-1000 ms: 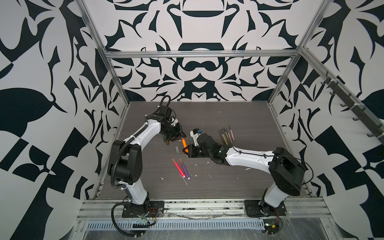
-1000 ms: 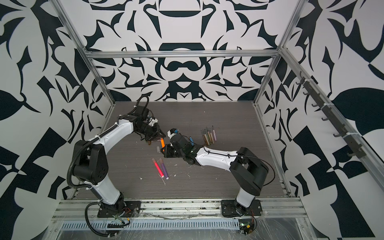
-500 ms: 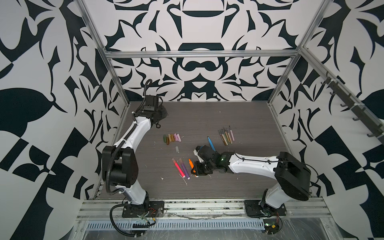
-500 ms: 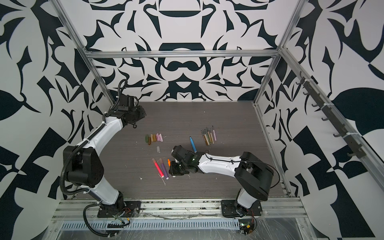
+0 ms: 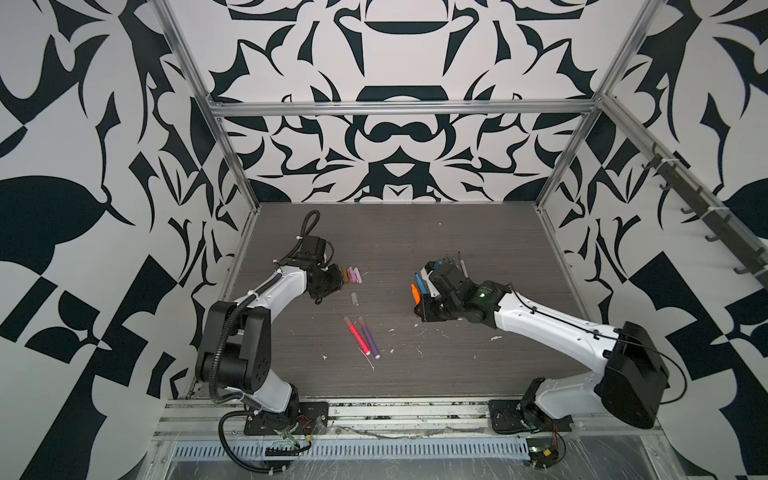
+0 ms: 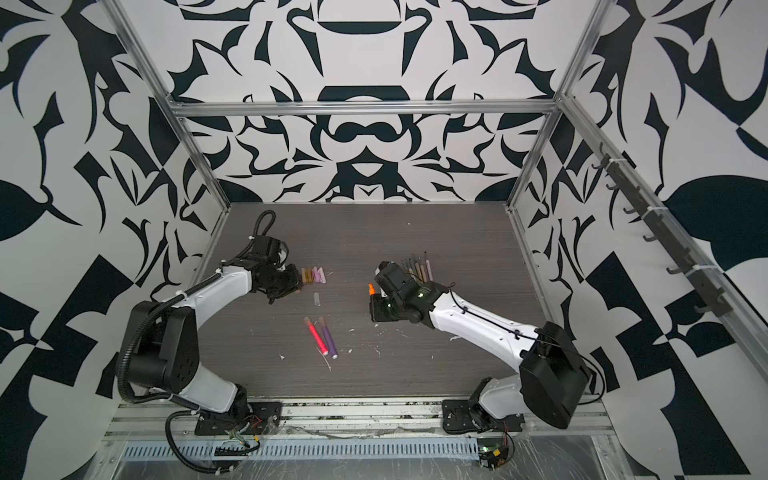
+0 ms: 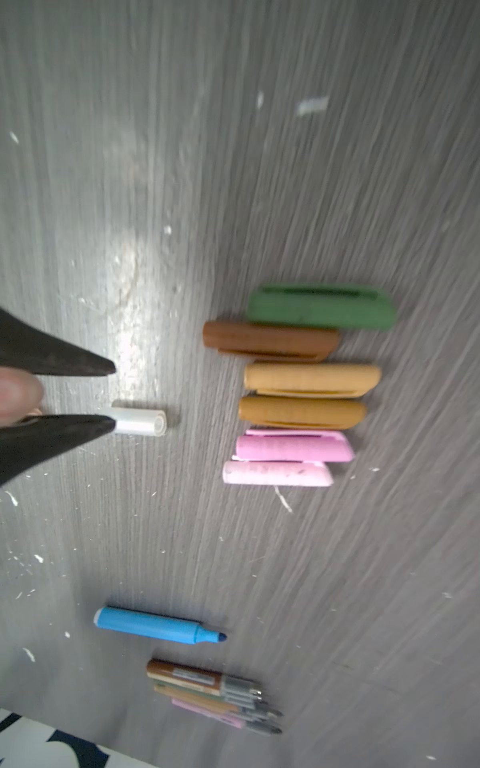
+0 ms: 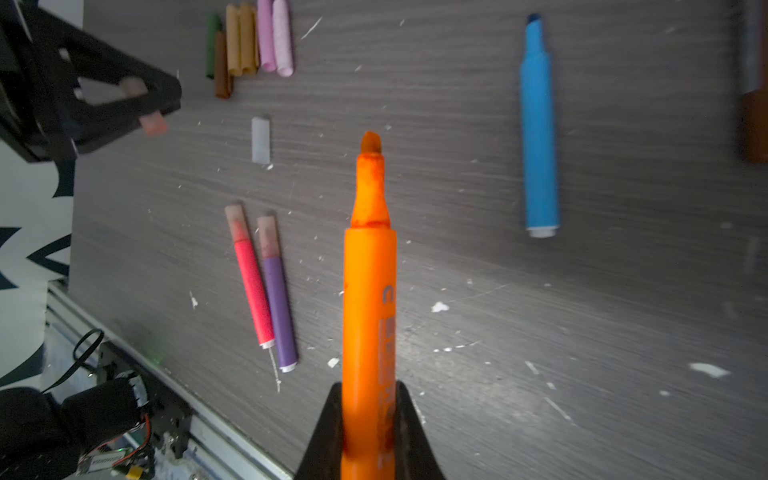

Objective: Open the pen caps
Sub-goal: 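Lay the orange marker beside the blue marker while the left drops the cap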

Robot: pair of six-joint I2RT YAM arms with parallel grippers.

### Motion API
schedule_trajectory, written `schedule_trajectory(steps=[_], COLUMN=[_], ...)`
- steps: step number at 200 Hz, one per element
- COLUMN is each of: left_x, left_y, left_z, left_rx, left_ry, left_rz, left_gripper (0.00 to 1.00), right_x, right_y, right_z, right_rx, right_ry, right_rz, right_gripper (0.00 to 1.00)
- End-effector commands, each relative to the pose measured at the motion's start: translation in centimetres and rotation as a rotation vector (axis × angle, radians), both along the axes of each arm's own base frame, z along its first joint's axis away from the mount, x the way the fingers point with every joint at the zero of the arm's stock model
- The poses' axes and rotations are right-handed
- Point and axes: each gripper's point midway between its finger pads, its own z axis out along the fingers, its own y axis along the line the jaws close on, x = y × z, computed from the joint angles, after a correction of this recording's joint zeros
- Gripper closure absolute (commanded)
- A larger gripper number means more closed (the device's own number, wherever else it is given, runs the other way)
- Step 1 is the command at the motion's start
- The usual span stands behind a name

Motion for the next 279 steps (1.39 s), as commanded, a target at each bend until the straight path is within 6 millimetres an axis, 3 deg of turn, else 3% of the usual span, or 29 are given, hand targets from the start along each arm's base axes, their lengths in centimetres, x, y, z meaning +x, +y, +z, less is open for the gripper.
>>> schedule_trajectory(steps=[1, 29, 58, 118, 149, 201, 254, 279], left_x=[-0.2, -0.4, -0.8, -0.7, -0.9, -1.4, -1.4, -1.3], left_y=[-1.4, -2.8, -3.0, -2.7, -2.6, -2.5, -2.6, -2.7], left_z=[-1.3, -3.0, -4.5, -4.9, -4.6, -4.2, -3.9, -2.8], left_rx=[-0.023, -0.002, 0.041, 0.070, 0.071, 0.067, 0.058, 0.045], left_ry=[0.027, 0.070, 0.112, 0.138, 0.130, 0.124, 0.115, 0.089], left_rz=[-0.025, -0.064, -0.070, -0.064, -0.069, -0.072, -0.072, -0.069], left_gripper=[1.00, 1.00, 1.00, 1.00, 0.87, 0.76, 0.69, 0.69], right_x=[0.6, 0.8, 0.9, 0.9, 0.9, 1.2, 4.3, 6.1], right_y=[-1.3, -1.5, -1.4, -1.4, -1.4, -0.9, -0.8, -0.3], right_z=[1.0, 0.6, 0.8, 0.6, 0.4, -0.1, -1.3, -2.5], right_rx=[-0.044, -0.064, -0.054, -0.057, -0.060, -0.065, -0.214, -0.286], right_ry=[-0.042, -0.031, -0.037, -0.034, -0.028, -0.022, -0.079, -0.096], right_rz=[0.018, 0.020, 0.018, 0.023, 0.026, 0.037, 0.053, 0.075], right_gripper=[1.00, 1.00, 1.00, 1.00, 1.00, 1.00, 1.00, 1.00])
